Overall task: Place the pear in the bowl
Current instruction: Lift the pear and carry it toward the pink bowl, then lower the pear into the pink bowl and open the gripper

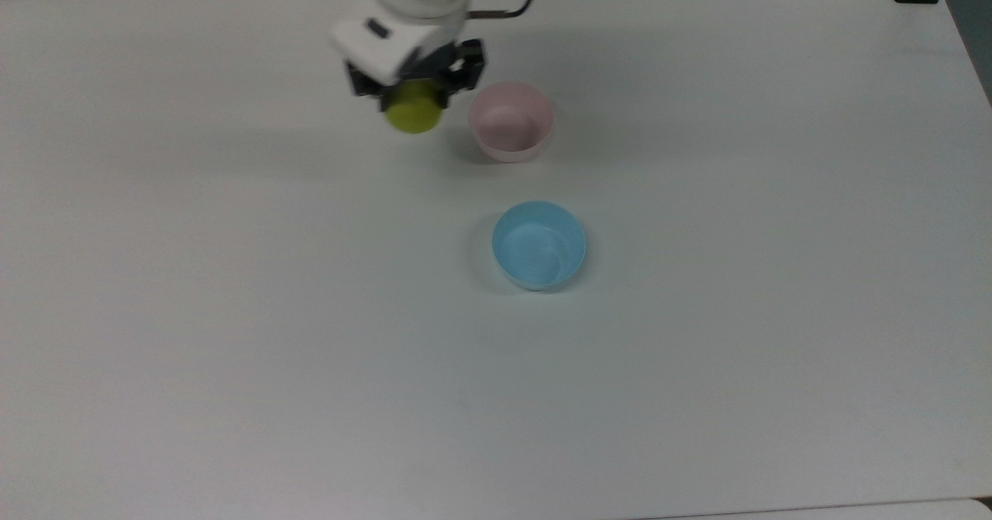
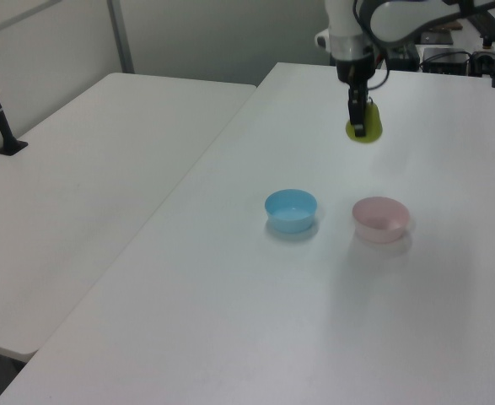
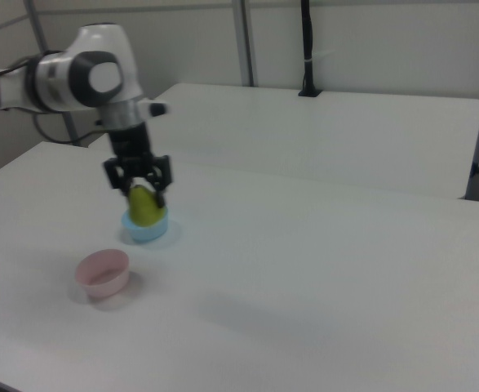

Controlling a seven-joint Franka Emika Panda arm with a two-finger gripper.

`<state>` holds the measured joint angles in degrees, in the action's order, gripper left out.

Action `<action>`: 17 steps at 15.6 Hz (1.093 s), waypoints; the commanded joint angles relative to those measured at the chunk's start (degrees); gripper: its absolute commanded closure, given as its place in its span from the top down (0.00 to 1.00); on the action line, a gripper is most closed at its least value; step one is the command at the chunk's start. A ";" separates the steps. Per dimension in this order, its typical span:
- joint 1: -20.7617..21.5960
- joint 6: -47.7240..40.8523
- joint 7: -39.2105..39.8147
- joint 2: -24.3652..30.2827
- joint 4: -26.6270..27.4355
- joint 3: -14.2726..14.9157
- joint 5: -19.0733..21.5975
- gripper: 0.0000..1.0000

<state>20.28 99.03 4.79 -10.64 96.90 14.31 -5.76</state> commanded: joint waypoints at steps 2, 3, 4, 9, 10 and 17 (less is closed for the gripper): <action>9.58 -2.97 -0.21 1.33 3.12 1.15 0.66 0.37; 10.64 -3.06 -0.30 0.89 3.38 1.15 0.75 0.37; 11.09 -2.88 -0.48 0.45 3.82 0.89 0.75 0.37; 11.71 -1.83 -1.27 -6.13 4.79 -1.92 0.22 0.38; 12.41 -0.96 -1.27 -7.45 4.88 -2.10 0.05 0.40; 11.89 2.13 -1.98 -9.31 5.41 -2.18 -0.13 1.00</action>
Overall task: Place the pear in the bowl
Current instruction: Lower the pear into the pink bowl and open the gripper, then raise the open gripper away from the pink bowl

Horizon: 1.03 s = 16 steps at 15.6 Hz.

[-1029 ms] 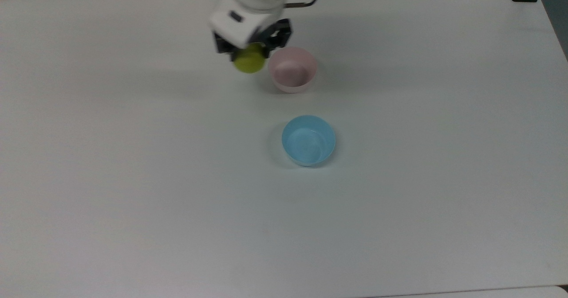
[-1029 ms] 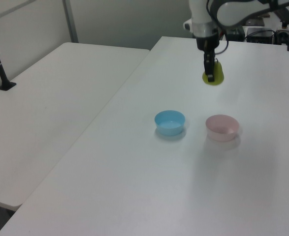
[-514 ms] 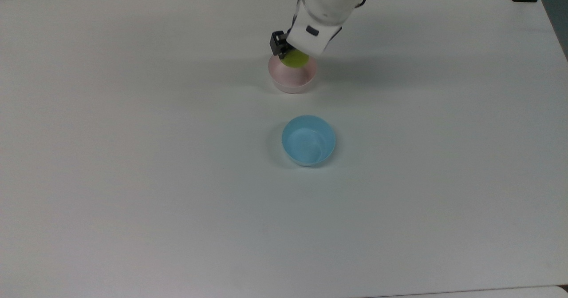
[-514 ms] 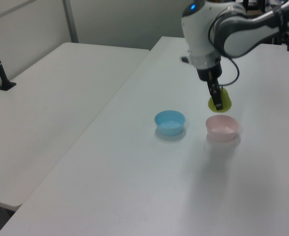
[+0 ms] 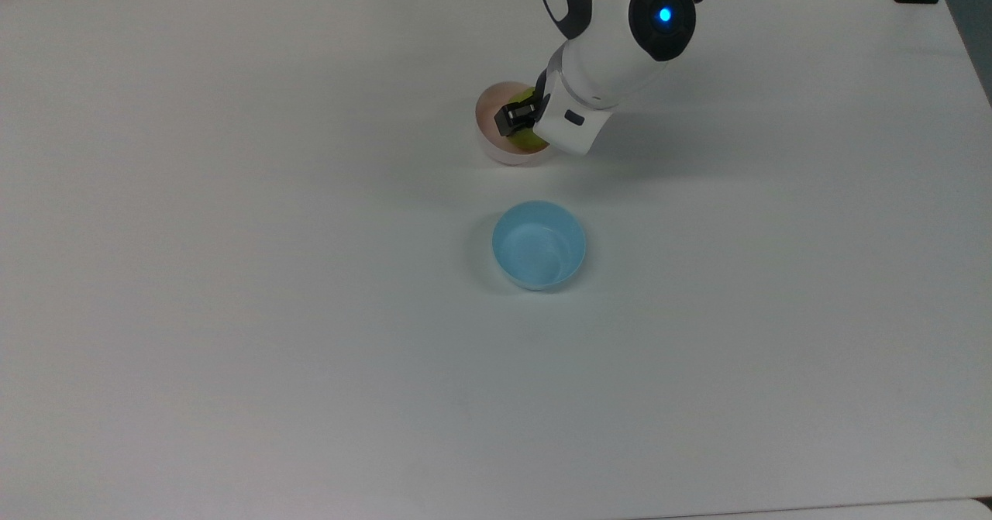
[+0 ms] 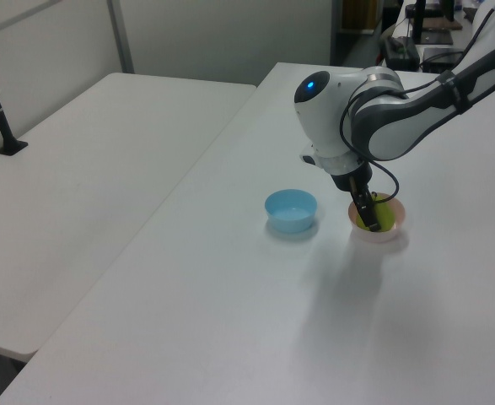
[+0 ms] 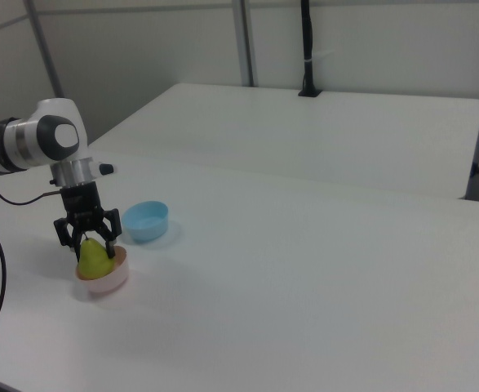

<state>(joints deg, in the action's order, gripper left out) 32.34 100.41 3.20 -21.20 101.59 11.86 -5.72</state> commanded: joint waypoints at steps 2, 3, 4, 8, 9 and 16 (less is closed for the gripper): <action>-0.52 0.41 -0.30 1.86 0.63 0.26 -0.17 1.00; -0.78 0.14 -0.39 2.30 0.54 0.26 -0.09 1.00; -1.48 0.14 -0.39 3.61 0.37 0.26 -0.09 1.00; -4.90 -0.21 -1.88 8.97 0.01 -0.26 0.35 1.00; -6.40 -0.38 -4.06 10.64 -0.33 -1.13 0.35 1.00; -22.74 -3.27 -7.42 18.91 -1.22 -6.68 -0.26 1.00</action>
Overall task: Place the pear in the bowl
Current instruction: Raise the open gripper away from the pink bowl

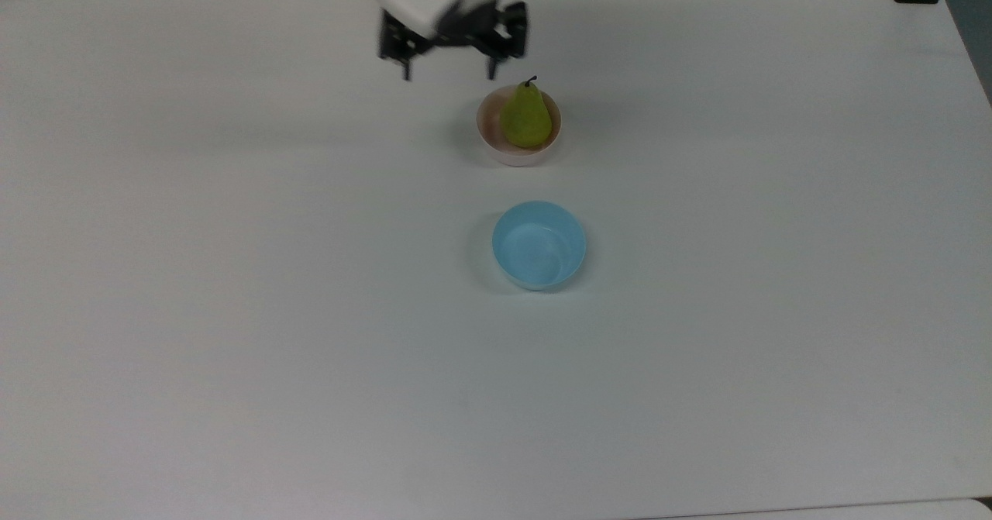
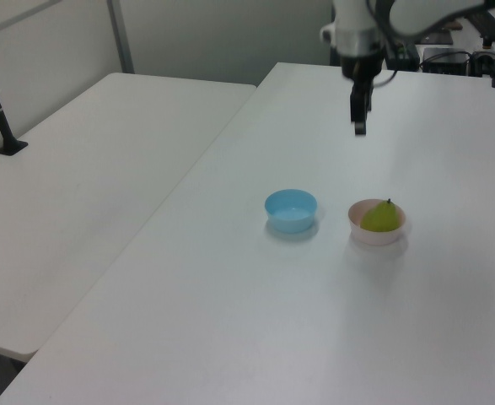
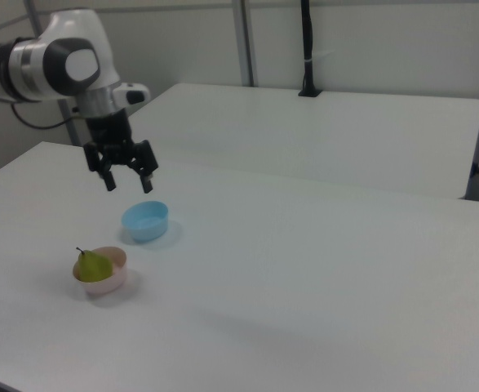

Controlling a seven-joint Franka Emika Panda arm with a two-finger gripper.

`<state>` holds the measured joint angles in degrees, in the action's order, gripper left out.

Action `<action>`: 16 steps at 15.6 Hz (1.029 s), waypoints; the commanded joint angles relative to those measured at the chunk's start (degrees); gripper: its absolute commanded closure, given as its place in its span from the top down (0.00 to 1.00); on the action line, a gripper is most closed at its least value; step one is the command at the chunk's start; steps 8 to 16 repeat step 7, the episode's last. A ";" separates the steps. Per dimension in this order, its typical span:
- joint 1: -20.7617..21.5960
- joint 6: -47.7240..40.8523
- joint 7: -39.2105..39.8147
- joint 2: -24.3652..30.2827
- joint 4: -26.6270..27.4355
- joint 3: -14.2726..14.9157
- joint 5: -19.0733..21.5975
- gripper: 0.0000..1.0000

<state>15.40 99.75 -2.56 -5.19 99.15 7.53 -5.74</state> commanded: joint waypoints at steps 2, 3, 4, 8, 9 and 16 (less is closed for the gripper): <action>-8.71 -2.55 -1.40 3.26 1.14 -2.35 -0.59 1.00; -9.33 -2.37 -1.40 3.08 0.70 -2.26 -0.67 1.00; -9.25 -2.89 -1.57 2.64 -0.69 -1.74 -0.67 1.00; -9.43 -2.90 -1.75 2.64 -1.24 -0.85 -0.59 1.00; -9.43 -2.90 -1.75 2.64 -1.24 -0.85 -0.59 1.00; -9.43 -2.90 -1.75 2.64 -1.24 -0.85 -0.59 1.00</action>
